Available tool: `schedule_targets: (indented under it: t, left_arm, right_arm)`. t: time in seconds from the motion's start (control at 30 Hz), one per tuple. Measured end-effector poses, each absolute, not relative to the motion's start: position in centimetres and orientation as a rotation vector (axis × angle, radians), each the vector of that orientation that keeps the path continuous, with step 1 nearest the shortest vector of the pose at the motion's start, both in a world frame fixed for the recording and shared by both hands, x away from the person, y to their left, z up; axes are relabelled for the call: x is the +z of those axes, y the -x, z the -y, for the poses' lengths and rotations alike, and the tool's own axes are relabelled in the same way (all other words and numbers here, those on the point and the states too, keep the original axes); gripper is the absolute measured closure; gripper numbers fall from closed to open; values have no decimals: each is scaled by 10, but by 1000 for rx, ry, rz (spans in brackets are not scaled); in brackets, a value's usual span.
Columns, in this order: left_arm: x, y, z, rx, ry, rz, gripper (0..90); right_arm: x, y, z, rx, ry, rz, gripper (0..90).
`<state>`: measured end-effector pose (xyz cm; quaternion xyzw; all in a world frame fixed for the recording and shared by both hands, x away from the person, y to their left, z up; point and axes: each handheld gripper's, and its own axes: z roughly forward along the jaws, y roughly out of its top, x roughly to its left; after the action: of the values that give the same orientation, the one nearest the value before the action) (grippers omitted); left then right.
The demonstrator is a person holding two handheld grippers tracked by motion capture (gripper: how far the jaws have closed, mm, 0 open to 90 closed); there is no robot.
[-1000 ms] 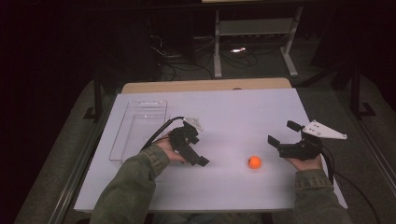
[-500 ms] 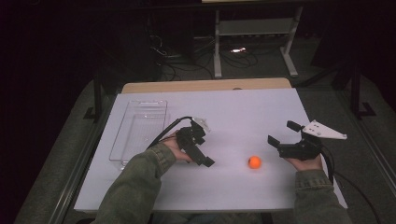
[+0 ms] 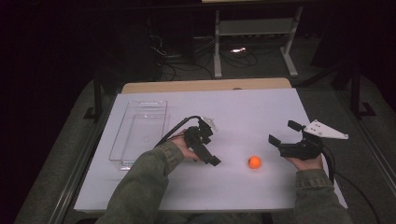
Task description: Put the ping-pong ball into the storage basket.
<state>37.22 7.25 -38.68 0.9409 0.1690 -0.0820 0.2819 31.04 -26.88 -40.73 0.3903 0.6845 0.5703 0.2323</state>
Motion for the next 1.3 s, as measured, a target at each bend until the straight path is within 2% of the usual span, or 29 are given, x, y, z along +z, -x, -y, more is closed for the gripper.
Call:
schedule_targets:
  t: [1.3]
  left_arm:
    - [-404,-381,-10,-265,-2575,-317,0]
  right_arm:
    - [-409,-311,270,1572,-1078,-1884,0]
